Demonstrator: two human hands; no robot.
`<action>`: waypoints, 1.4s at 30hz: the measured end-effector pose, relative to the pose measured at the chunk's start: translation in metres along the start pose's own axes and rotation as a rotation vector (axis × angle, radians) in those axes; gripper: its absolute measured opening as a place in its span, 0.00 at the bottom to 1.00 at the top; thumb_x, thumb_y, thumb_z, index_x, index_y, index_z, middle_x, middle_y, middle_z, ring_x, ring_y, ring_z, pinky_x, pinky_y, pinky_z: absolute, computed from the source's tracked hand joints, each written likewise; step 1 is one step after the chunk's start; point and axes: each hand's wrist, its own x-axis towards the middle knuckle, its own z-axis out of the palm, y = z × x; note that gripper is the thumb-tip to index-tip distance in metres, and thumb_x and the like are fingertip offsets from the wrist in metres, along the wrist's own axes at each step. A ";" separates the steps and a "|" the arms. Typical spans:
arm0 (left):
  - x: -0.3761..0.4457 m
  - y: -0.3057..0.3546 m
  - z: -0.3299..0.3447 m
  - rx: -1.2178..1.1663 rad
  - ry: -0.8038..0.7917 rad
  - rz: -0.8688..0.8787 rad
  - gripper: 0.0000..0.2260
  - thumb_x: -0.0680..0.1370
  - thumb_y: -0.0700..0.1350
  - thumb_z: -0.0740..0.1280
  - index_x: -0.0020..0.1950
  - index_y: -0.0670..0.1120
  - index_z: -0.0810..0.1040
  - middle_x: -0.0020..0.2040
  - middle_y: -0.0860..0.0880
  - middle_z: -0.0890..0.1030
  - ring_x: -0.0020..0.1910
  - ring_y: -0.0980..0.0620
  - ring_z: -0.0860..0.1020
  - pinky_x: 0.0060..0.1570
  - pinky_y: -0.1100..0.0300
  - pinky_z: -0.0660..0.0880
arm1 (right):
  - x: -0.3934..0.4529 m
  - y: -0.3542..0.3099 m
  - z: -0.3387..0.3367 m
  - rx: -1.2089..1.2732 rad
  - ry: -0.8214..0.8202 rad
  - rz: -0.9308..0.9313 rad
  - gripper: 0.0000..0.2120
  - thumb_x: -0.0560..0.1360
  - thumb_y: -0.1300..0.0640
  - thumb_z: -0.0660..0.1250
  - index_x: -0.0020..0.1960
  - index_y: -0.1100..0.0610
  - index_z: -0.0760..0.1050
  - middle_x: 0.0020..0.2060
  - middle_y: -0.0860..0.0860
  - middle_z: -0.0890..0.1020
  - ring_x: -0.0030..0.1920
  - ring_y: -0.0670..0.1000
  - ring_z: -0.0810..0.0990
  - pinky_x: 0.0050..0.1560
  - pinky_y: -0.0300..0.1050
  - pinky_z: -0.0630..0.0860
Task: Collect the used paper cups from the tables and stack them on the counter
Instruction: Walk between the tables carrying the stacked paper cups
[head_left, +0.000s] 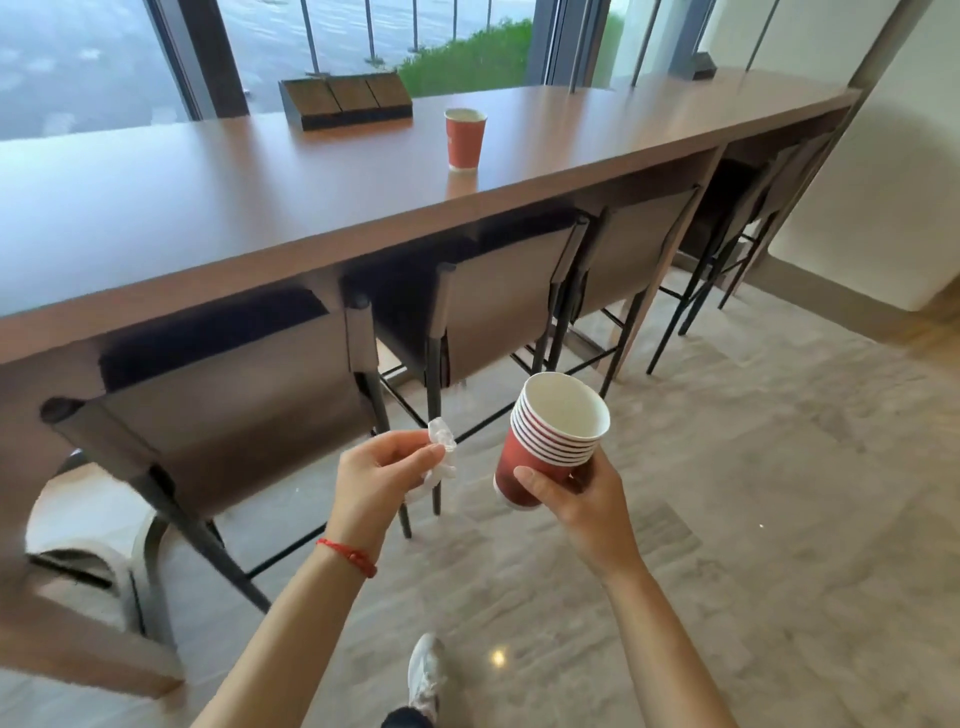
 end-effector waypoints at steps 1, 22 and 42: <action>0.021 0.006 0.002 0.011 0.001 0.014 0.03 0.70 0.39 0.73 0.40 0.47 0.84 0.31 0.54 0.82 0.28 0.63 0.76 0.29 0.72 0.72 | 0.020 -0.002 0.005 0.000 0.007 -0.006 0.23 0.64 0.62 0.77 0.56 0.56 0.75 0.49 0.49 0.82 0.47 0.41 0.81 0.45 0.32 0.76; 0.330 0.101 0.061 -0.028 0.040 0.141 0.03 0.70 0.41 0.73 0.41 0.49 0.84 0.30 0.56 0.82 0.28 0.63 0.75 0.32 0.71 0.73 | 0.351 -0.028 0.057 0.054 -0.111 -0.114 0.24 0.60 0.50 0.75 0.55 0.46 0.74 0.47 0.38 0.82 0.51 0.38 0.80 0.45 0.29 0.76; 0.469 0.134 0.100 -0.124 0.191 0.155 0.06 0.70 0.37 0.73 0.39 0.49 0.83 0.30 0.56 0.82 0.27 0.62 0.75 0.31 0.71 0.72 | 0.581 -0.120 0.081 0.094 -0.194 -0.377 0.20 0.65 0.61 0.75 0.54 0.57 0.74 0.44 0.45 0.83 0.46 0.42 0.83 0.44 0.32 0.76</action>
